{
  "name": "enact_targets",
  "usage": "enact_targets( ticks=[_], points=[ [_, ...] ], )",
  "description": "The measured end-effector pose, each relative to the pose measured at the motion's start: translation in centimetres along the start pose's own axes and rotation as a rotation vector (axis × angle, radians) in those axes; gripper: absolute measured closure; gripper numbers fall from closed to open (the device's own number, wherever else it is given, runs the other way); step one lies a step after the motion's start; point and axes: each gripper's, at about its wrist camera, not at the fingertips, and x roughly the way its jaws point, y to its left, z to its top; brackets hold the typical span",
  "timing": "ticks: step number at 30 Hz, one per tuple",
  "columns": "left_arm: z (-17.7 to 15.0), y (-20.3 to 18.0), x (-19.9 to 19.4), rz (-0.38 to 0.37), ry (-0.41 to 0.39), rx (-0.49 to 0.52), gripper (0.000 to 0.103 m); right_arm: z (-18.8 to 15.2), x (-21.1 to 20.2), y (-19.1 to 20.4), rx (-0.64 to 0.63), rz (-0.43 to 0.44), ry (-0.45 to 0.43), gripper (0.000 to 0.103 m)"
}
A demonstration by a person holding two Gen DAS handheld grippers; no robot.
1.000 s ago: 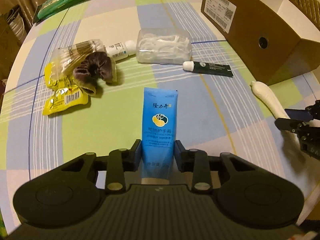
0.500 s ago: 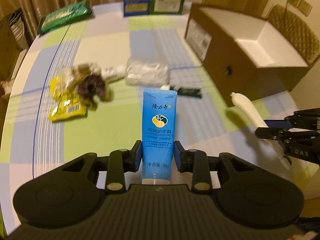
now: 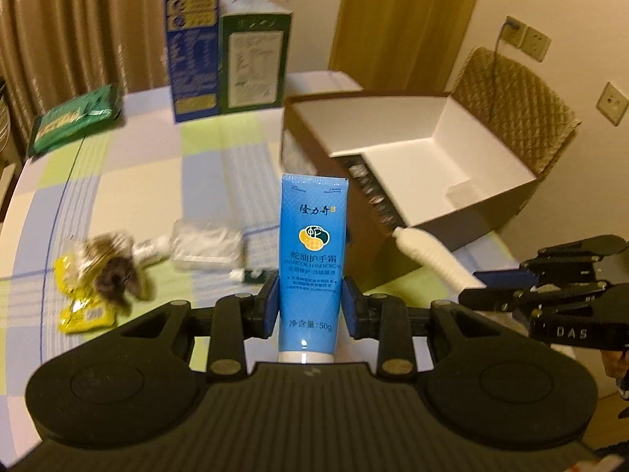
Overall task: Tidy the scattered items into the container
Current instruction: 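Carry the blue tube and white tool down into the cardboard box with both grippers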
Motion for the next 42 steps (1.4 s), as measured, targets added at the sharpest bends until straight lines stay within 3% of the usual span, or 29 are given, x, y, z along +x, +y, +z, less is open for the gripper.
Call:
enact_targets(
  ticks=[12,21,33,42],
  points=[
    [2.5,-4.0,1.3,-0.041,-0.044,0.006,0.075,3.0,-3.8,-5.2,0.101,-0.023,-0.077,0.086],
    [5.7,-8.2,3.3,-0.082,-0.095,0.006,0.075,6.9,-5.0,-9.5,0.056,-0.083,-0.122,0.086],
    [10.4,-11.6,8.3,-0.078,-0.127,-0.090,0.075,11.7,-1.7,-15.0,0.030,-0.137,-0.122,0.086],
    [11.4,-12.3,13.4,-0.026,-0.054,-0.164,0.075,13.1,2.1,-18.3,0.053,-0.149,-0.067,0.086]
  ],
)
